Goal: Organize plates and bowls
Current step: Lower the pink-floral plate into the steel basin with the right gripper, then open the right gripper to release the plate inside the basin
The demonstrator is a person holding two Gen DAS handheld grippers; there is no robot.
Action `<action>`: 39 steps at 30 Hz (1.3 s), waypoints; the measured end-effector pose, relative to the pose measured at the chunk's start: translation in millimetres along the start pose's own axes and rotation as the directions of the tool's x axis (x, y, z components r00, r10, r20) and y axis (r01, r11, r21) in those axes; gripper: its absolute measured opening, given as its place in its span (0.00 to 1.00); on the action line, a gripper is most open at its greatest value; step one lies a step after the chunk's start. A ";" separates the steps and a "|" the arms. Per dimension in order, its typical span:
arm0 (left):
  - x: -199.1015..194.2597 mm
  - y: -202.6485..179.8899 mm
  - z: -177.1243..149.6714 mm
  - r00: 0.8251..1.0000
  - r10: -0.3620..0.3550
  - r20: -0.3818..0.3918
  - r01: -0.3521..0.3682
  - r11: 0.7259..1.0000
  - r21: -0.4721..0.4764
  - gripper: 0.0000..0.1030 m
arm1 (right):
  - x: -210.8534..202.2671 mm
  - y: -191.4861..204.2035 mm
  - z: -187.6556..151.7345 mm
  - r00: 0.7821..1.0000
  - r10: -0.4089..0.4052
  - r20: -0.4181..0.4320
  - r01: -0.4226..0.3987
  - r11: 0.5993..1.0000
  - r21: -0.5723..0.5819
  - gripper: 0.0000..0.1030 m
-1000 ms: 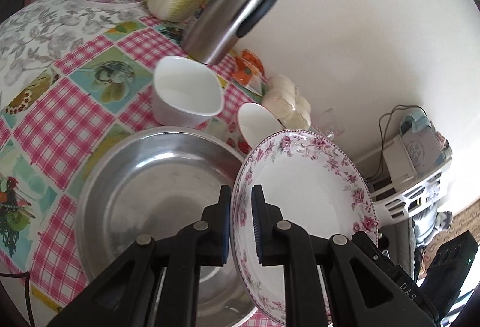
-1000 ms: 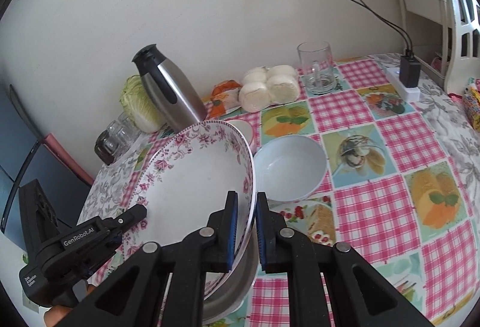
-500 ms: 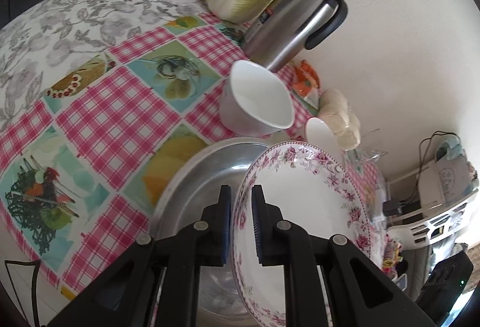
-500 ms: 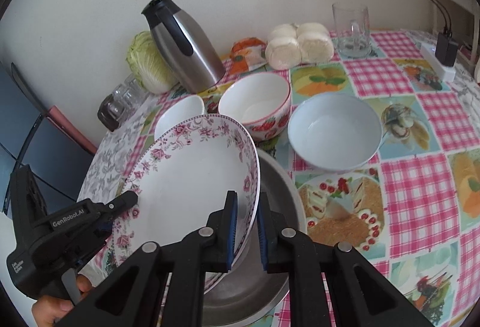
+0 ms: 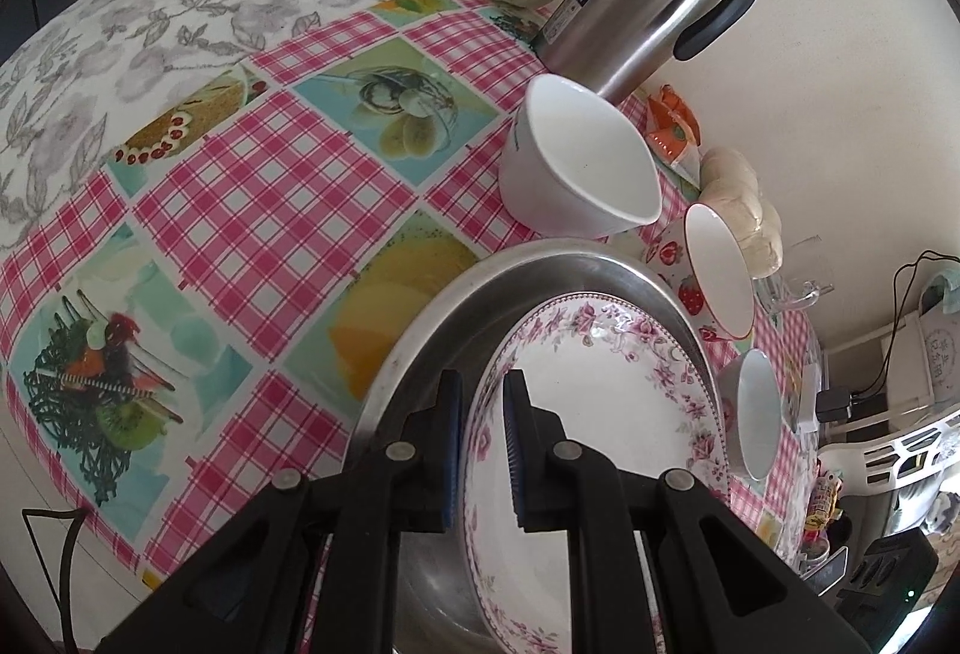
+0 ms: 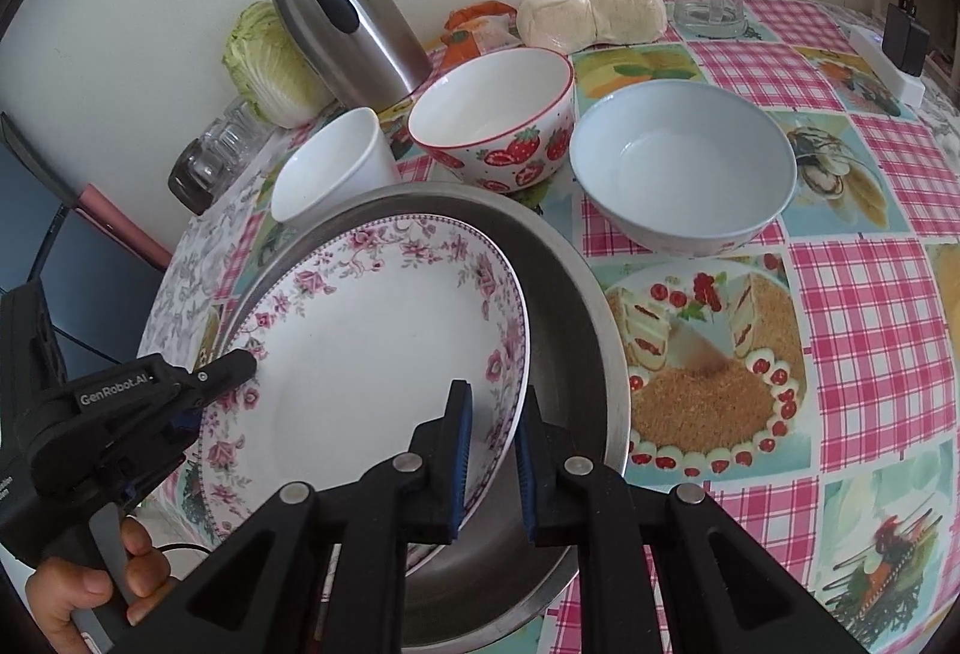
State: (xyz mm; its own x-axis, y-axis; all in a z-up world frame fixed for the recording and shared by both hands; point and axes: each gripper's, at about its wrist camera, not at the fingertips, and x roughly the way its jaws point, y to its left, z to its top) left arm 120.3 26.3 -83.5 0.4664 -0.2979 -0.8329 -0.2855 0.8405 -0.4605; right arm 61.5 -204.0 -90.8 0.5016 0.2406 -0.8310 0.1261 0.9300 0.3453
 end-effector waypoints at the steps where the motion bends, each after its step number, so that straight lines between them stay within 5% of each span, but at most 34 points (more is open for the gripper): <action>1: 1.5 0.5 -0.2 1.000 0.001 -0.006 -0.001 1.000 -0.002 0.13 | 1.3 0.0 -0.3 1.000 -0.001 -0.005 0.001 1.000 -0.001 0.15; 39: 14.1 -5.9 -4.5 0.994 0.091 -0.068 -0.084 0.991 0.100 0.20 | 9.4 9.5 -8.0 0.990 -0.137 -0.023 0.134 0.985 -0.105 0.20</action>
State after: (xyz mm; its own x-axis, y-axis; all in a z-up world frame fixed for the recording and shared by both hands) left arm 124.9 15.1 -94.0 0.3808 -0.2505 -0.8901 -0.2380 0.9036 -0.3561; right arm 60.6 -190.7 -98.8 0.4597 0.1171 -0.8803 0.1012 0.9779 0.1829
